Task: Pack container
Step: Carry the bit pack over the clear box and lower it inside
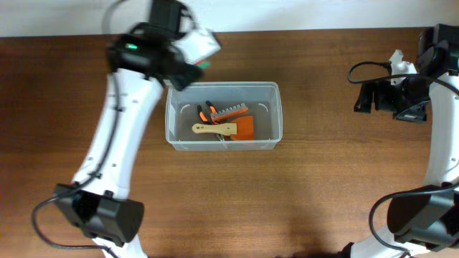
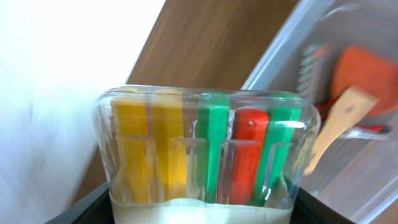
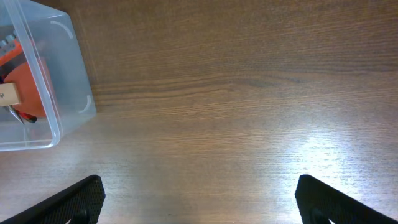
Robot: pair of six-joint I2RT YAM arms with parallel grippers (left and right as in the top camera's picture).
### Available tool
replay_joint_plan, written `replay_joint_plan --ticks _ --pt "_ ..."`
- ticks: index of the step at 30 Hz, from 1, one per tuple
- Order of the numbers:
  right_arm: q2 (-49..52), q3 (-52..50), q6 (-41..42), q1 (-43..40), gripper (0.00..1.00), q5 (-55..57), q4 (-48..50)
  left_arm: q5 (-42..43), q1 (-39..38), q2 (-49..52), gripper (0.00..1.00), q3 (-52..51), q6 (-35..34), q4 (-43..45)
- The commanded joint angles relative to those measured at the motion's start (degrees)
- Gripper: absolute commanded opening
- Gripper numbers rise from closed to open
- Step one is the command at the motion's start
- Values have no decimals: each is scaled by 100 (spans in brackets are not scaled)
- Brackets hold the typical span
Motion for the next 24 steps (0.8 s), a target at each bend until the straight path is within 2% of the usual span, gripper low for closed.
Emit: replay_joint_plan --ticks 1,10,21,24 --pt "-35 -9 -33 37 98 -9 -4 4 -269 409 2 24 638 127" --pt "-35 -9 -35 37 99 -9 -28 24 -382 1777 2 24 332 -179" --pt "-35 -9 -35 37 98 -9 -28 26 -382 2330 3 20 330 -175" --pt "-35 -9 -35 37 99 -9 -26 24 -382 2334 19 20 330 -173"
